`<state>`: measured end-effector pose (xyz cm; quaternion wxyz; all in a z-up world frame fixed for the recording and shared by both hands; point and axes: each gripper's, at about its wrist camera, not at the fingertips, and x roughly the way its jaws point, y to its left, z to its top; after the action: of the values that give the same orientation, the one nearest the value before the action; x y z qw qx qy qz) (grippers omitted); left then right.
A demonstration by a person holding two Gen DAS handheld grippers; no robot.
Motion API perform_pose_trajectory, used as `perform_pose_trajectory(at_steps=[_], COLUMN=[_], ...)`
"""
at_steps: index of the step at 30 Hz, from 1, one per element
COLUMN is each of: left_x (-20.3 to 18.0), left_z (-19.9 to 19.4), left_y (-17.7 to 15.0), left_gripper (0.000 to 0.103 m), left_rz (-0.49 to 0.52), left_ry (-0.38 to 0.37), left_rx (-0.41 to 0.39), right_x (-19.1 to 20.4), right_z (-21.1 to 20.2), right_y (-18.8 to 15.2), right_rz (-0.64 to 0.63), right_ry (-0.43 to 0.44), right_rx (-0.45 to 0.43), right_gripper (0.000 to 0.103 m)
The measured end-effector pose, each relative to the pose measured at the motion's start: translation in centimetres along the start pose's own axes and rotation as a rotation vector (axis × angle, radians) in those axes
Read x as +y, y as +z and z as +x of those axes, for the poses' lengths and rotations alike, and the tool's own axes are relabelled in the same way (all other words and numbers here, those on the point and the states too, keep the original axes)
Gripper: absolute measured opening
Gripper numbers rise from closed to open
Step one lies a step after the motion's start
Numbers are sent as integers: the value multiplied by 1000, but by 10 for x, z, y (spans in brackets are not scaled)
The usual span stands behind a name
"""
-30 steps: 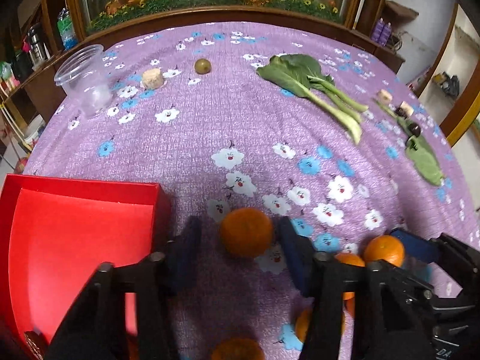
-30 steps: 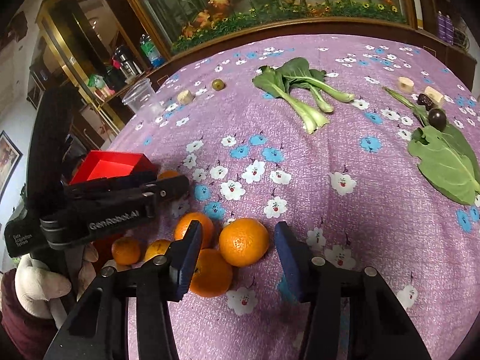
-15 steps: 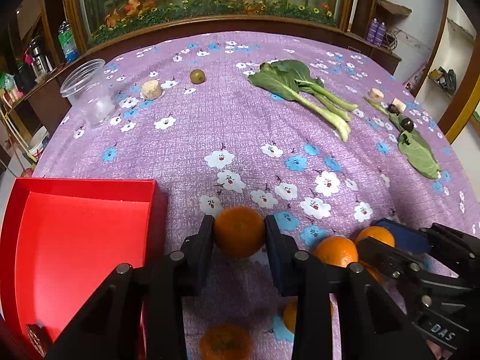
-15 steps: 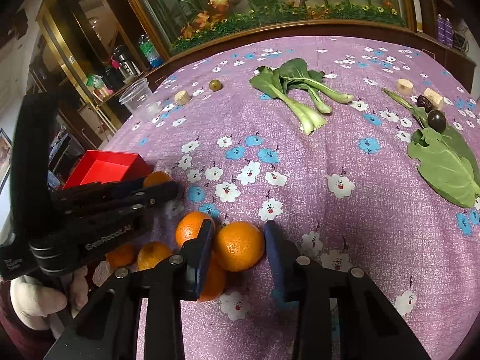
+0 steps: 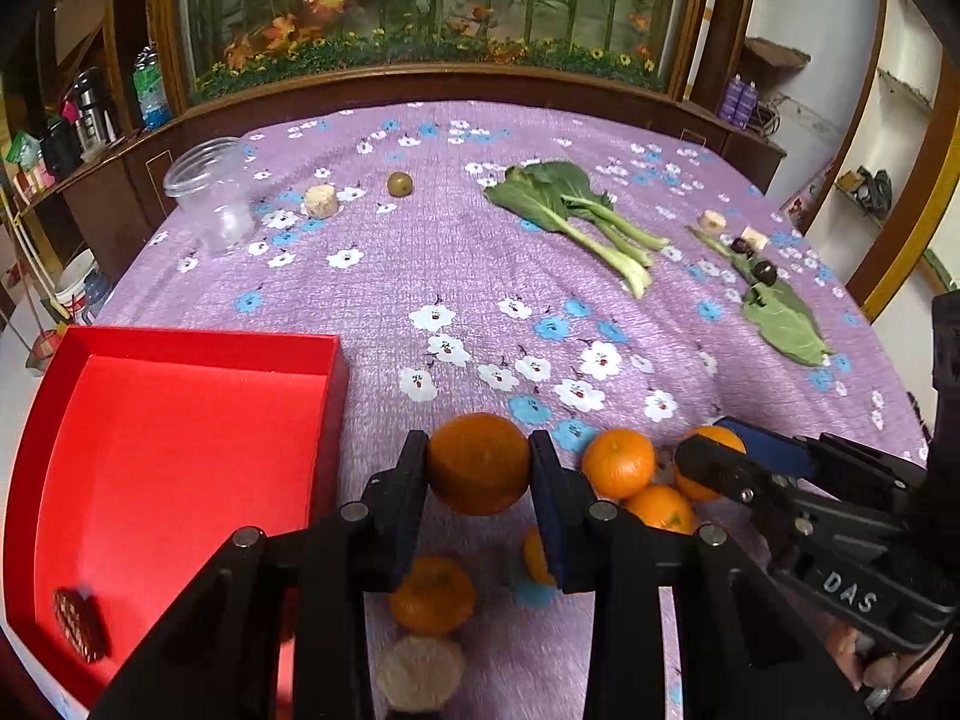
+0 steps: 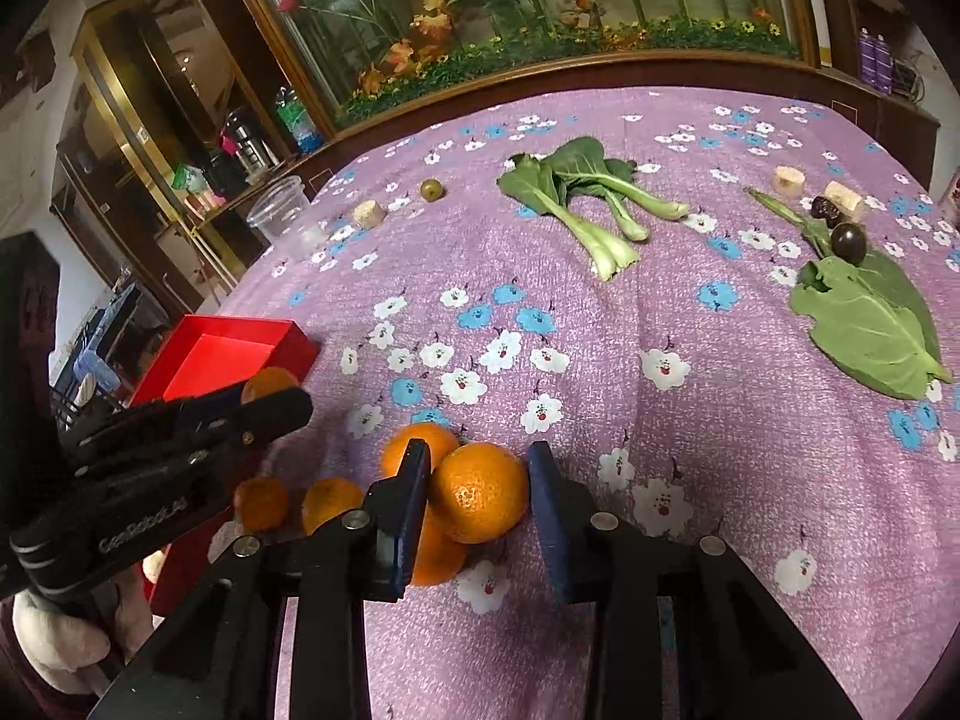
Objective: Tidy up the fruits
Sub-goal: 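Carry both oranges over the red tray and open both tools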
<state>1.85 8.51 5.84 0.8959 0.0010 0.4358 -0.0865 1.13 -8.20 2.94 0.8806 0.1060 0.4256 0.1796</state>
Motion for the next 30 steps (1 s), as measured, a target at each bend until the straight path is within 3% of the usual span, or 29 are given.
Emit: perform_pose_trajectory(at_steps=[8,18,26,30], left_x=[11,68,130,154], left_z=[-44,-95,-119,-120], left_y=[-25,-61,-83,-91], left_gripper=[32,32,32,32], left_rz=[-83,-276,-404,-447], left_ry=[-3,2,92,101], left_rx=[-74,-135,-194,-202], right_x=[17,60,113,144], right_z=[-32,-65,-53,-31], right_y=[-5,-18,-21,-21], right_rz=[-22,-98,-191,-229], right_ry=[12,35,72,104], right_rx=[-48,-82,-49,-10], right_gripper=[36,36,36,36])
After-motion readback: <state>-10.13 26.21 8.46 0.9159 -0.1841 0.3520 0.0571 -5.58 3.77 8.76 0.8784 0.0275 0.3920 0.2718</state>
